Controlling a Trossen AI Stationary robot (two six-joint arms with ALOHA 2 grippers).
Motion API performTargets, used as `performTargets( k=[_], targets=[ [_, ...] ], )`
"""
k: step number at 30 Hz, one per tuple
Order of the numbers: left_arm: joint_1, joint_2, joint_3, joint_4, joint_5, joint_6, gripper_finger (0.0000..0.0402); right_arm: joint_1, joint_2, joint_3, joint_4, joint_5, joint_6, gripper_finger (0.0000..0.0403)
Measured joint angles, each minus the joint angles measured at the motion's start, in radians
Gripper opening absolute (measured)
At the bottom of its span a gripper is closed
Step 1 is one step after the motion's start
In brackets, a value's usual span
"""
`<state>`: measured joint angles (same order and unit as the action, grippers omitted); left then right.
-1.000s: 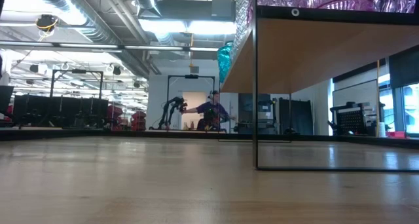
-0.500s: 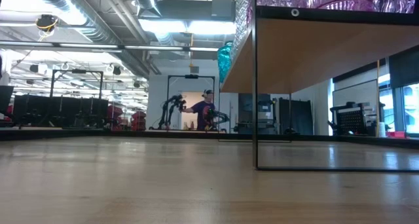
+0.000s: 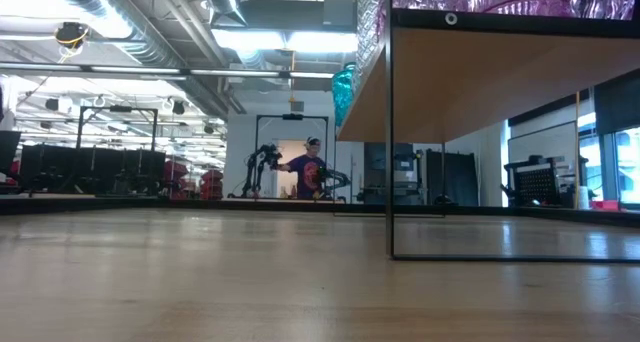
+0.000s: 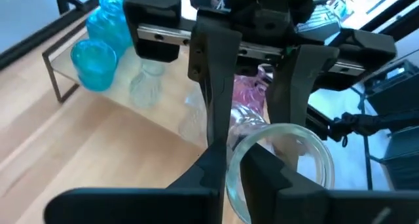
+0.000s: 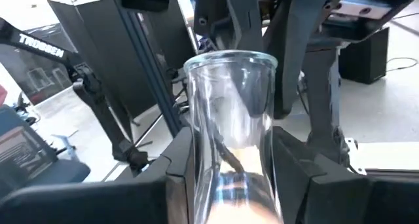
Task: Sort vases onto shelf
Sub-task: Put the transparent vase on the shelf aligned with the other transparent vase
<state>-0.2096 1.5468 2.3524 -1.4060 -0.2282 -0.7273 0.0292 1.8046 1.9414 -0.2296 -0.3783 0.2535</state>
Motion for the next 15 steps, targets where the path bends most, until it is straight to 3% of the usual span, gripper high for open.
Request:
performTargets(
  k=[8, 15],
  targets=[
    [0.007, -0.019, 0.010, 0.028, -0.014, 0.063, 0.0021, -0.031, 0.002, -0.009, -0.061, -0.091, 0.030, 0.0113],
    [0.023, -0.003, 0.005, 0.040, -0.006, 0.084, 0.0002, -0.035, -0.002, -0.007, -0.096, -0.075, -0.005, 0.0113]
  ],
)
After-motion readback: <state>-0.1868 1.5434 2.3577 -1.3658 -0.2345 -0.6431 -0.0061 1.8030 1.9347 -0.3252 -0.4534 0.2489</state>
